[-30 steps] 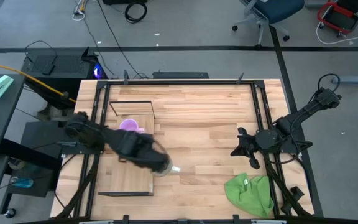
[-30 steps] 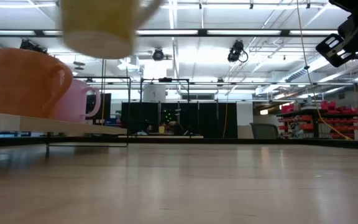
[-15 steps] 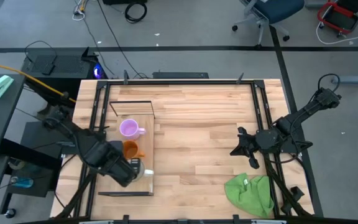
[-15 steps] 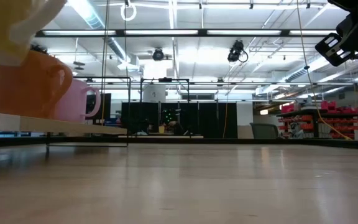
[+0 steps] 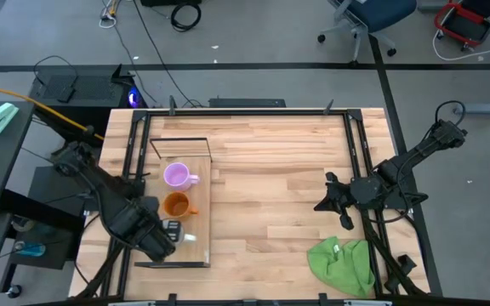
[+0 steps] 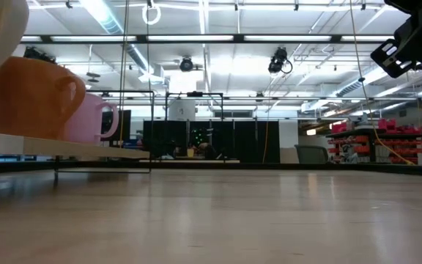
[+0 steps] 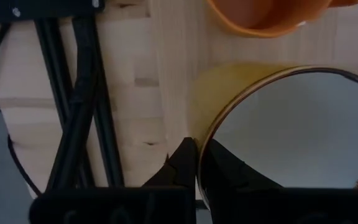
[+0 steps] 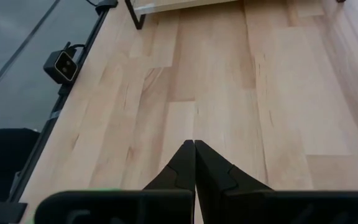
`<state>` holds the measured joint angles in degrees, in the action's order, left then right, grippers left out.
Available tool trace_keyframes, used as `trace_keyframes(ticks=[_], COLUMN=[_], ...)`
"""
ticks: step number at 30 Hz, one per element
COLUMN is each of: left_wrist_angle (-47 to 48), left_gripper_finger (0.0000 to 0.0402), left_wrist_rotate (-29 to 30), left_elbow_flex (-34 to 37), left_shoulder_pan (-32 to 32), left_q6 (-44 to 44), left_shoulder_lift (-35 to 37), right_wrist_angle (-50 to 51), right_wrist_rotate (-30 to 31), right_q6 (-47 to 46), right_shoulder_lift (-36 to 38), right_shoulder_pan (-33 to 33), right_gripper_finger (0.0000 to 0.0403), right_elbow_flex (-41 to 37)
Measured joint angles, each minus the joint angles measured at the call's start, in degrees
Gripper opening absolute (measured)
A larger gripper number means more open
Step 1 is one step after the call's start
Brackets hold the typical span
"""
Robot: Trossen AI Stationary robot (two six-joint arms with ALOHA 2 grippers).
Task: Stack small to large cups/mugs on shelf
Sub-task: Put the yellow mug on the shelf
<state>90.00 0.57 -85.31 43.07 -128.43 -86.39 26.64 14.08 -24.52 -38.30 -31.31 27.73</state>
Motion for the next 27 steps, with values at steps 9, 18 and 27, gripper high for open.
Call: trace_keyframes(ticks=[9,18,27], left_wrist_angle=[-1.07,-6.02,-6.5], left_gripper_finger=[0.0019,0.0019,0.0019], left_wrist_rotate=[3.14,4.09,4.84], left_elbow_flex=[0.36,3.02,3.27], left_shoulder_pan=[2.0,2.51,4.06], left_q6=[0.14,-0.06,-0.19], left_shoulder_lift=[0.0,-0.19,-0.27], right_wrist_angle=[0.02,0.04,0.08], right_wrist_rotate=[0.05,0.05,0.07], right_q6=[-1.05,-1.43,-1.65], right_shoulder_lift=[0.0,0.0,0.0], right_shoulder_pan=[0.0,0.0,0.02], right_gripper_finger=[0.0007,0.0007,0.0007], right_elbow_flex=[0.01,0.02,0.02])
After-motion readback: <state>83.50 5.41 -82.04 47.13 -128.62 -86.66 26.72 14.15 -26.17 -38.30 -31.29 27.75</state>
